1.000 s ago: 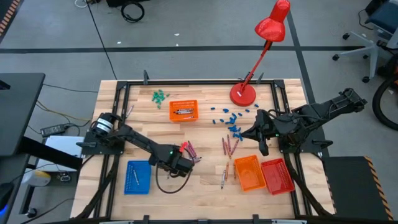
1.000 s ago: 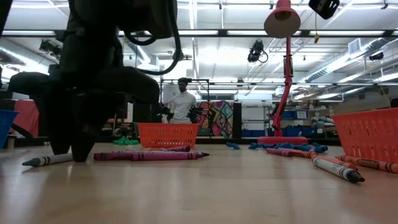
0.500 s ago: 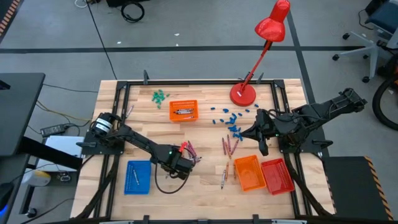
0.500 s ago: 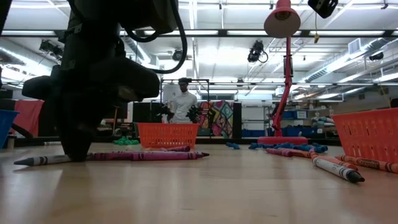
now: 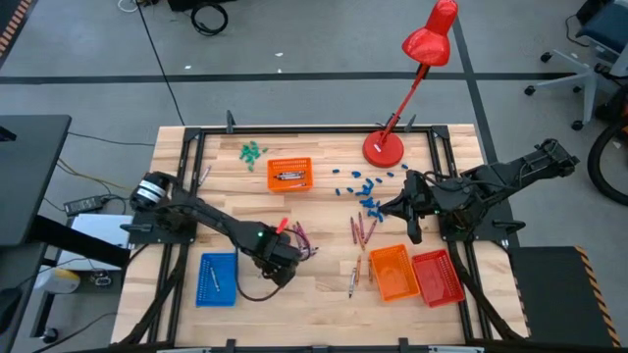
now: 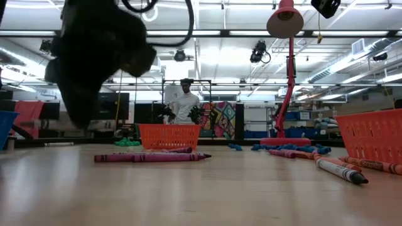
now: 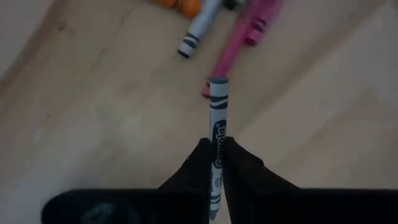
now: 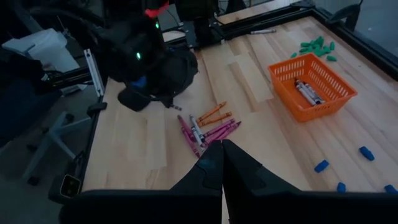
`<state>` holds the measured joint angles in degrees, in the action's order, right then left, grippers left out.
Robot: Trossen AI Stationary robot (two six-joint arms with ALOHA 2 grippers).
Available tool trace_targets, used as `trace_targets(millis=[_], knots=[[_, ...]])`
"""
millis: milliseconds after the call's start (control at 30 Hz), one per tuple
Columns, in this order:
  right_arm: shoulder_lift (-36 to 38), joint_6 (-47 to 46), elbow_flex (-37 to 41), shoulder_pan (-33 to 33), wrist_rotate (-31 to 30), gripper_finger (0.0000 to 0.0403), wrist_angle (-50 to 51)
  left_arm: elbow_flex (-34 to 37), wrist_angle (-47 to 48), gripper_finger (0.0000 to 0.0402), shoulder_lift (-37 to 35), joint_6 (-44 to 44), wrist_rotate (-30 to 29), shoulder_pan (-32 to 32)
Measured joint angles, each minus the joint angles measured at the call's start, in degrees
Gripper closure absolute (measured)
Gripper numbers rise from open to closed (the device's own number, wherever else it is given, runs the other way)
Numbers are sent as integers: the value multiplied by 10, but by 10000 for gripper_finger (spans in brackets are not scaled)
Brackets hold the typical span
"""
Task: Sort crayons
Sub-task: Put the gray crayon into the blue bin
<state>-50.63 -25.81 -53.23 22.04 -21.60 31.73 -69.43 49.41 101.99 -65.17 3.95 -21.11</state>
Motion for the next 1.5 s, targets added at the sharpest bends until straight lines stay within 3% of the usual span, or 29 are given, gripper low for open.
trace_targets(millis=[267,500,633,833,967,1200,1500], knots=[[0,-17,0,0,-13,395,-2,-1,26,376,-60,217,6,-1],[0,-53,0,0,-45,395,-2,-1,50,376,-118,472,53,-22],[0,-75,0,0,-61,395,-2,-1,108,376,-138,579,81,-47],[0,-102,0,0,-94,395,-4,0,227,376,-144,672,88,-106],[0,-109,0,0,-116,395,-6,18,248,376,-144,727,88,-159],[-8,-124,0,0,-126,395,-9,62,230,376,-144,765,26,-246],[-58,-136,0,0,-133,395,-28,100,186,355,-143,764,11,-279]])
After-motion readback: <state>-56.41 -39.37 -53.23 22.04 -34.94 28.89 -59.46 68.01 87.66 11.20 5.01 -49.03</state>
